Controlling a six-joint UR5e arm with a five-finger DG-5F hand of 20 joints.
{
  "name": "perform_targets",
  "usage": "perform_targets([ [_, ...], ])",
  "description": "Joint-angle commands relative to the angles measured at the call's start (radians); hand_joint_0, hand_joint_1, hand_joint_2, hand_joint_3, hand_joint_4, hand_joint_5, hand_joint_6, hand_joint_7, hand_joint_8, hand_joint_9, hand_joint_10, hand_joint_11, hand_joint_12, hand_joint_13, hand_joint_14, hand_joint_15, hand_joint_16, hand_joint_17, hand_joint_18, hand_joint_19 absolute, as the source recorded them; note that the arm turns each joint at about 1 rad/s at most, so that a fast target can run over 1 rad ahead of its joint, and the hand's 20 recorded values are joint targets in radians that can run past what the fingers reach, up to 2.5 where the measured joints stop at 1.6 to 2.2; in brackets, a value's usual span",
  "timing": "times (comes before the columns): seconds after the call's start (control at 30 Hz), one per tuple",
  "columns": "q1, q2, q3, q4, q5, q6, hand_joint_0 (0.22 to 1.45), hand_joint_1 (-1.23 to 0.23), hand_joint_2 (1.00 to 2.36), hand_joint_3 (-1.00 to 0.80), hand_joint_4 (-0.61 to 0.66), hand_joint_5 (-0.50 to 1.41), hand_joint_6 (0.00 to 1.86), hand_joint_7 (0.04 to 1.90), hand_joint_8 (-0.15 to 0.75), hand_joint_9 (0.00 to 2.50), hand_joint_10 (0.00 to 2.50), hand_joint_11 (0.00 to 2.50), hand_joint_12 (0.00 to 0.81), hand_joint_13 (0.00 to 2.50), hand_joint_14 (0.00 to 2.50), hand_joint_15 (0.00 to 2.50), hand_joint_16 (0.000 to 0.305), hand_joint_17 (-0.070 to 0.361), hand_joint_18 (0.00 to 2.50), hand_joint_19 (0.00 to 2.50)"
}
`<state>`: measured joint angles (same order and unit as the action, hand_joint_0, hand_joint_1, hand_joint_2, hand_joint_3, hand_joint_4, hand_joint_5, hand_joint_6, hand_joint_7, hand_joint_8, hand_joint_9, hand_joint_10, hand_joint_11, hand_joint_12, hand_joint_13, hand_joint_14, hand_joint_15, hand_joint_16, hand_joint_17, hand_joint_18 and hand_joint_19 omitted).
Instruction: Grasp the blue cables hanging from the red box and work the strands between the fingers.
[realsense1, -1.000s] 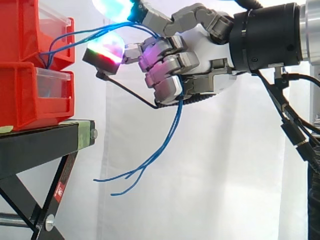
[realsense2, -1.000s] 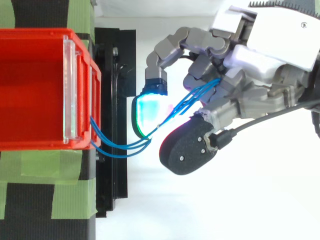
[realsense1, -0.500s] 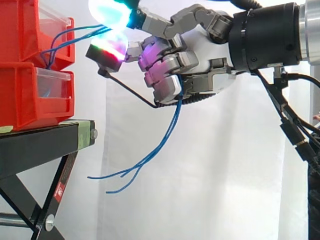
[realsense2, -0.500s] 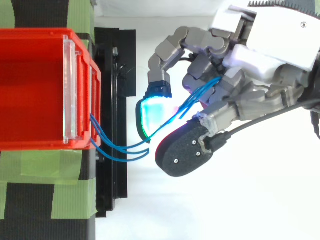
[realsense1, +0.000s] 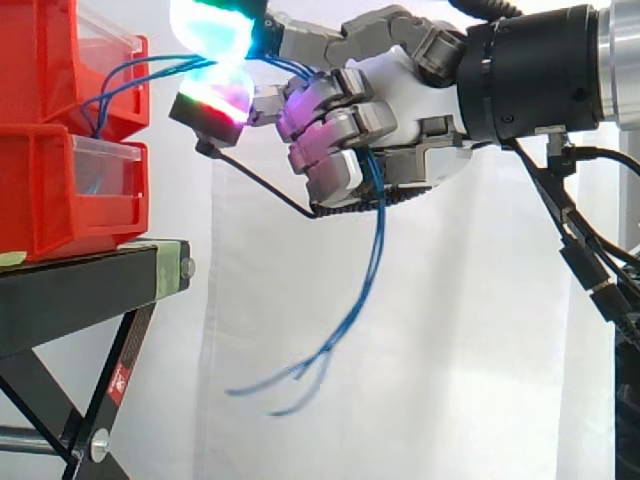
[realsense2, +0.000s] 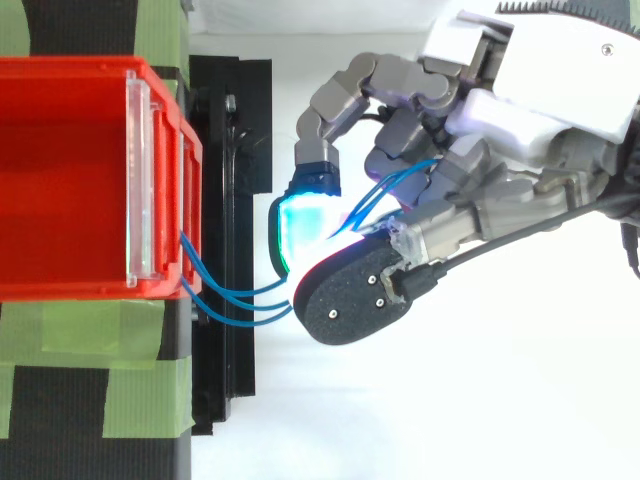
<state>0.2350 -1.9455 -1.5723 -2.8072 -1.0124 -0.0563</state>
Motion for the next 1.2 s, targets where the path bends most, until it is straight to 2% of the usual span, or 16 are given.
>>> perform_targets([
  [0.0, 0.001, 0.000, 0.000, 0.000, 0.000, 0.000, 0.94, -0.54, 1.01, -0.16, 0.27, -0.11, 1.30, 0.90, 0.491, 1.85, 2.50, 2.50, 0.681, 1.97, 2.50, 1.63, 0.225, 0.168, 2.50, 0.87],
  [0.3, 0.001, -0.001, 0.000, 0.003, 0.000, 0.000, 0.99, -0.63, 1.00, 0.12, 0.24, -0.12, 1.34, 0.90, 0.491, 1.85, 2.50, 2.50, 0.681, 1.97, 2.50, 1.63, 0.225, 0.168, 2.50, 0.87],
  [0.37, 0.000, 0.000, 0.000, 0.003, 0.000, 0.000, 0.98, -0.69, 1.00, 0.11, 0.23, -0.14, 1.37, 0.90, 0.491, 1.85, 2.50, 2.50, 0.681, 1.97, 2.50, 1.63, 0.225, 0.168, 2.50, 0.87],
  [0.47, 0.001, -0.001, 0.000, 0.003, 0.000, 0.000, 0.95, -0.74, 1.01, -0.08, 0.21, -0.15, 1.45, 0.90, 0.491, 1.85, 2.50, 2.50, 0.681, 1.97, 2.50, 1.63, 0.225, 0.168, 2.50, 0.87],
  [0.53, 0.001, 0.000, 0.000, 0.005, 0.000, 0.000, 0.94, -0.74, 1.01, -0.11, 0.20, -0.15, 1.47, 0.92, 0.491, 1.85, 2.50, 2.50, 0.681, 1.97, 2.50, 1.63, 0.225, 0.168, 2.50, 0.87],
  [0.6, 0.000, 0.000, 0.000, 0.003, 0.000, 0.000, 0.99, -0.68, 1.01, 0.11, 0.18, -0.11, 1.44, 0.89, 0.491, 1.85, 2.50, 2.50, 0.681, 1.97, 2.50, 1.63, 0.225, 0.168, 2.50, 0.87],
  [0.67, 0.000, -0.001, 0.000, 0.005, 0.000, 0.000, 1.02, -0.60, 1.08, 0.16, 0.15, 0.04, 1.20, 1.00, 0.491, 1.85, 2.50, 2.50, 0.681, 1.97, 2.50, 1.63, 0.225, 0.168, 2.50, 0.87],
  [0.7, 0.000, 0.000, 0.000, 0.005, 0.000, 0.000, 1.02, -0.57, 1.10, 0.14, 0.15, 0.18, 0.94, 1.09, 0.491, 1.85, 2.50, 2.50, 0.681, 1.97, 2.50, 1.63, 0.225, 0.168, 2.50, 0.87],
  [0.8, 0.000, -0.001, 0.000, 0.009, 0.000, -0.002, 1.02, -0.54, 1.09, 0.11, 0.17, 0.40, 0.43, 1.31, 0.491, 1.85, 2.50, 2.50, 0.681, 1.97, 2.50, 1.63, 0.225, 0.168, 2.50, 0.87],
  [0.87, 0.000, -0.001, 0.000, 0.020, 0.000, -0.010, 1.03, -0.53, 1.08, 0.12, 0.19, 0.46, 0.25, 1.38, 0.491, 1.85, 2.50, 2.50, 0.681, 1.97, 2.50, 1.63, 0.225, 0.168, 2.50, 0.87],
  [0.9, 0.000, -0.001, 0.000, 0.021, 0.000, -0.011, 1.07, -0.54, 1.02, 0.18, 0.19, 0.50, 0.15, 1.42, 0.491, 1.85, 2.50, 2.50, 0.681, 1.97, 2.50, 1.63, 0.225, 0.168, 2.50, 0.87],
  [0.97, 0.000, -0.001, 0.000, 0.026, 0.000, -0.016, 1.10, -0.57, 1.00, 0.26, 0.19, 0.52, 0.10, 1.47, 0.491, 1.85, 2.50, 2.50, 0.681, 1.97, 2.50, 1.63, 0.225, 0.168, 2.50, 0.87],
  [1.03, 0.000, -0.001, 0.000, 0.029, 0.002, -0.019, 1.12, -0.61, 1.00, 0.31, 0.19, 0.44, 0.32, 1.39, 0.491, 1.85, 2.50, 2.50, 0.681, 1.97, 2.50, 1.63, 0.225, 0.168, 2.50, 0.87],
  [1.1, 0.000, 0.000, 0.000, 0.031, 0.005, -0.019, 1.11, -0.67, 1.03, 0.32, 0.16, 0.27, 0.79, 1.19, 0.491, 1.85, 2.50, 2.50, 0.681, 1.97, 2.50, 1.63, 0.225, 0.168, 2.50, 0.87],
  [1.13, 0.000, 0.000, 0.000, 0.032, 0.006, -0.020, 1.11, -0.69, 1.05, 0.31, 0.16, 0.23, 0.88, 1.15, 0.491, 1.85, 2.50, 2.50, 0.681, 1.97, 2.50, 1.63, 0.225, 0.168, 2.50, 0.87],
  [1.17, 0.000, -0.001, 0.000, 0.034, 0.009, -0.020, 1.10, -0.72, 1.06, 0.31, 0.16, 0.13, 1.11, 1.08, 0.491, 1.85, 2.50, 2.50, 0.681, 1.97, 2.50, 1.63, 0.225, 0.168, 2.50, 0.87],
])
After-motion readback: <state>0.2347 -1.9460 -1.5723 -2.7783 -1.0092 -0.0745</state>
